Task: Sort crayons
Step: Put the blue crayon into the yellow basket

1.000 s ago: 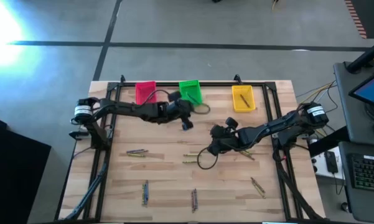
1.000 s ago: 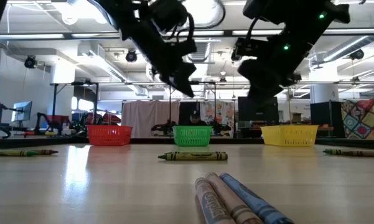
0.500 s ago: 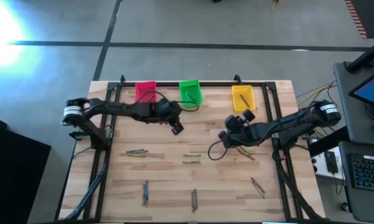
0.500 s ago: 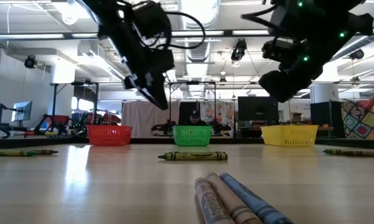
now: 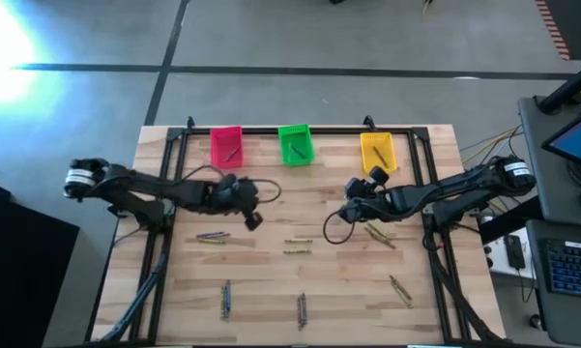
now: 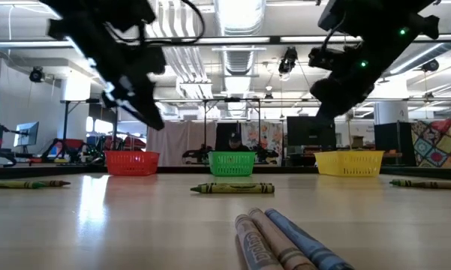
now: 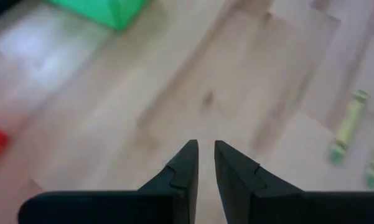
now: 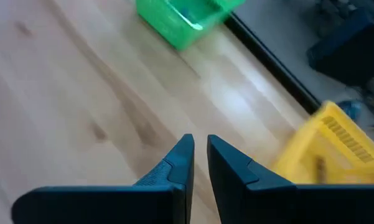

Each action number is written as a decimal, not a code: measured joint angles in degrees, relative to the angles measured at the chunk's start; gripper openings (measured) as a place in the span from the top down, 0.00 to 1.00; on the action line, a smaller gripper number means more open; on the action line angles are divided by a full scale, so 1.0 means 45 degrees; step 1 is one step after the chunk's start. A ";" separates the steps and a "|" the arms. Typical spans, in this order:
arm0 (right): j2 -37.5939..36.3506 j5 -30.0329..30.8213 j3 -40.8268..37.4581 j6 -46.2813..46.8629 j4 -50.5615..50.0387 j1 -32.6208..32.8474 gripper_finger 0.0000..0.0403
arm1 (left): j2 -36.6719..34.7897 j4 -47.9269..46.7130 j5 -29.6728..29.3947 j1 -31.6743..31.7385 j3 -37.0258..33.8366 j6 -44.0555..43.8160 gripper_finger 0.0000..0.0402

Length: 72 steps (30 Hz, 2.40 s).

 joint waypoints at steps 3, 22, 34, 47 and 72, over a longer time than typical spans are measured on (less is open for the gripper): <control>0.0090 0.0292 0.0000 -0.0096 0.1113 0.0000 0.91 | -0.0959 -0.0606 0.0019 -0.0604 -0.0789 -0.0972 0.91; 0.0831 -0.0485 0.0669 -0.0167 0.2385 -0.1743 0.85 | -0.1661 -0.0588 0.2696 -0.0819 -0.2695 -0.2564 0.91; 0.1215 -0.1160 0.0661 -0.1710 0.2916 -0.3136 0.84 | -0.1599 -0.3660 0.3680 -0.1217 -0.2121 -0.4620 0.86; 0.1168 -0.1163 0.0661 -0.2023 0.2957 -0.3132 0.84 | -0.1551 -0.5021 0.3649 -0.1222 -0.2693 -0.4977 0.71; 0.1158 -0.1440 0.0661 -0.2040 0.2952 -0.3132 0.84 | -0.1560 -0.6674 0.4557 -0.1261 -0.1430 -0.1644 0.72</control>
